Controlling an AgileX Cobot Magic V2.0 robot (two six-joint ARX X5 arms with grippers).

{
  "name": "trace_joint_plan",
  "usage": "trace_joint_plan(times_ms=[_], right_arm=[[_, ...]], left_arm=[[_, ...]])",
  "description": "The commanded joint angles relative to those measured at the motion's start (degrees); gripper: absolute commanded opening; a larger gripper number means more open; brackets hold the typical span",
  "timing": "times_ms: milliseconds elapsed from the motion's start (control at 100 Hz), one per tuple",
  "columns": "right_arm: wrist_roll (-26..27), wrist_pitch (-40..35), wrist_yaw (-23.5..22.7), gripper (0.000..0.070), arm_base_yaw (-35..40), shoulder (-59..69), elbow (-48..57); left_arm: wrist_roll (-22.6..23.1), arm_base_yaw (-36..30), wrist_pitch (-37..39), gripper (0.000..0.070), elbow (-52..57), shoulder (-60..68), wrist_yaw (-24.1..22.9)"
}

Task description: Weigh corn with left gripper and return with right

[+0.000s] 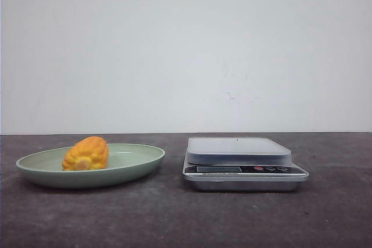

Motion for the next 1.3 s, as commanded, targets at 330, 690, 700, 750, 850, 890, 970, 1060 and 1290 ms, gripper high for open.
trace_joint_plan(times_ms=[330, 690, 700, 750, 850, 890, 970, 1060, 1290], right_arm=[[3.30, -2.49, -3.34, 0.0604, -0.42, -24.44, -21.99], [3.91, 8.04, -7.91, 0.0000, -2.14, -29.07, -35.54], [3.87, 8.39, -7.91, 0.0009, -2.14, -29.07, -35.63], [3.89, 9.81, -7.93, 0.0010, -2.14, -29.07, -35.82], [3.91, 12.00, -7.96, 0.0009, -2.14, -29.07, -35.82], [4.37, 11.96, -8.07, 0.0009, -2.14, -29.07, -35.82], [4.28, 11.58, -7.93, 0.0010, -2.14, -29.07, -35.82], [4.31, 11.69, -7.89, 0.0010, -2.14, -29.07, -35.80], [4.28, 11.78, -7.89, 0.0009, -2.14, -29.07, -35.80]], left_arm=[[-1.36, -0.11, 4.55, 0.0474, -0.46, 0.20, 0.42], [0.13, -0.11, 10.12, 0.0003, -2.78, 0.17, 0.92], [0.22, -0.11, 10.32, 0.0003, -2.78, 0.17, 0.92], [0.20, -0.11, 11.15, 0.0003, -2.78, 0.17, 0.96], [0.13, -0.11, 11.74, 0.0003, -2.78, 0.17, 1.03], [0.11, -0.11, 11.69, 0.0003, -2.78, 0.17, 1.03], [0.13, -0.11, 11.63, 0.0003, -2.78, 0.17, 1.01], [0.17, -0.11, 11.56, 0.0003, -2.78, 0.17, 0.98], [0.17, -0.11, 11.76, 0.0003, -2.78, 0.17, 0.98]])
